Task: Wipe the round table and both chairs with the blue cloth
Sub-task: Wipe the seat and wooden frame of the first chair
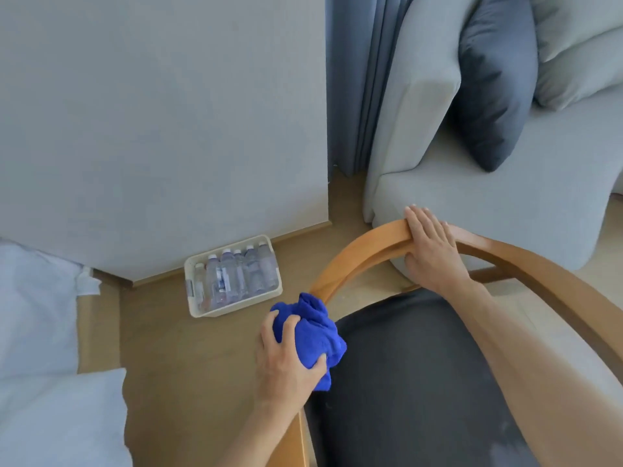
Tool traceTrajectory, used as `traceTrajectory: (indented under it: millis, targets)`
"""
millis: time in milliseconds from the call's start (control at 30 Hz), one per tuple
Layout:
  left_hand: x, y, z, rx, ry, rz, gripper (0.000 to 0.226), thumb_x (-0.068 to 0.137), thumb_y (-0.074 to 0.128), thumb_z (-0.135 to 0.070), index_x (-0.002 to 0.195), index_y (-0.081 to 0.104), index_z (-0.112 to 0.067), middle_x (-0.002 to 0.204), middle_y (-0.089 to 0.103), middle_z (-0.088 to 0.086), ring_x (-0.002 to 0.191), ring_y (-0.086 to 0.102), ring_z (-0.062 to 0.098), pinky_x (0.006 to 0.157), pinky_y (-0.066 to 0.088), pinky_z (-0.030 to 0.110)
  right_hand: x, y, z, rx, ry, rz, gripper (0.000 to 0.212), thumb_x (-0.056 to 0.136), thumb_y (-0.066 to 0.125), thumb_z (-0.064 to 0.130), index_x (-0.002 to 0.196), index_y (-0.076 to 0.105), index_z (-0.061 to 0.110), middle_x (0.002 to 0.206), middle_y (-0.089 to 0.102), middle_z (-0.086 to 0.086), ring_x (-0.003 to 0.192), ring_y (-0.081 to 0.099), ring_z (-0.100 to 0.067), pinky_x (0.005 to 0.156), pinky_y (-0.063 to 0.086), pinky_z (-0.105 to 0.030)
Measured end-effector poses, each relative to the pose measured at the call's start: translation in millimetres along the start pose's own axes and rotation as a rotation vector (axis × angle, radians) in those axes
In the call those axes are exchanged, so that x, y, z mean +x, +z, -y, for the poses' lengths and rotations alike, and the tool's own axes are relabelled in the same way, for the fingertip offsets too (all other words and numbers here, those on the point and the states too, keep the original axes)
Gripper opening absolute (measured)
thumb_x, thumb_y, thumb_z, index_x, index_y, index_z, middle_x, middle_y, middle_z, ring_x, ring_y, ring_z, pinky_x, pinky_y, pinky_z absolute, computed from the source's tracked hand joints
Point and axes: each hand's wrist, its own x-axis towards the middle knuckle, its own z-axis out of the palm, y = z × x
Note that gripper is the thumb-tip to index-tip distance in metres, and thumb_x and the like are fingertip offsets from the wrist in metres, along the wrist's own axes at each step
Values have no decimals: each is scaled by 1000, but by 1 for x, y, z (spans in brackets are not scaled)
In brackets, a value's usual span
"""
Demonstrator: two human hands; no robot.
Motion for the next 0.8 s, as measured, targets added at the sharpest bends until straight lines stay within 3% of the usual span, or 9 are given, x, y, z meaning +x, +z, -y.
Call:
traceTrajectory:
  millis: [167,300,433,500,567,667,800]
  targets:
    - [-59,-11,1,46,-137,-92,76,57,79,-46,120,40,-24,138,32,10,109,50,34,69,56,45,1,-4,13,-24,38,26,73,95,49,24,153,7,13,161,9,-6,149,1,-28,120,6,-50]
    - [-137,-11,8,-1,-238,-115,75,59,69,-57,116,52,-12,130,44,21,105,52,36,75,53,43,-1,-2,25,-97,43,25,74,94,49,29,153,5,19,160,6,-10,148,0,-35,118,9,-57]
    - [-172,27,41,9,-505,-94,106,38,76,-66,131,47,-23,149,24,23,118,46,43,91,36,67,-16,12,60,-221,-130,-30,71,91,47,22,153,12,25,162,4,-10,148,-4,-36,116,3,-60]
    - [-170,19,27,57,-401,-124,88,52,65,-62,121,52,-9,135,38,30,110,49,43,86,45,56,-28,22,83,-267,-211,-14,70,91,47,20,153,14,26,162,1,-8,147,-8,-36,115,-3,-60]
    - [-161,-3,4,40,-288,-134,76,57,69,-55,113,51,-7,128,43,28,105,51,43,79,51,49,-41,30,99,-283,-256,15,68,92,46,19,153,15,26,162,-2,-8,147,-12,-36,114,-6,-60]
    - [-159,-13,0,67,-335,-88,83,51,83,-48,115,44,-11,130,41,25,106,52,45,79,53,53,-66,42,117,-291,-353,114,69,94,43,16,154,10,26,162,-8,-6,147,-17,-32,116,-6,-56]
    - [-154,-15,3,136,-326,-1,81,56,74,-56,117,43,-13,134,39,22,108,50,45,82,51,52,-102,60,139,-265,-416,227,74,93,44,12,155,4,23,162,-12,-4,147,-18,-28,119,-3,-51]
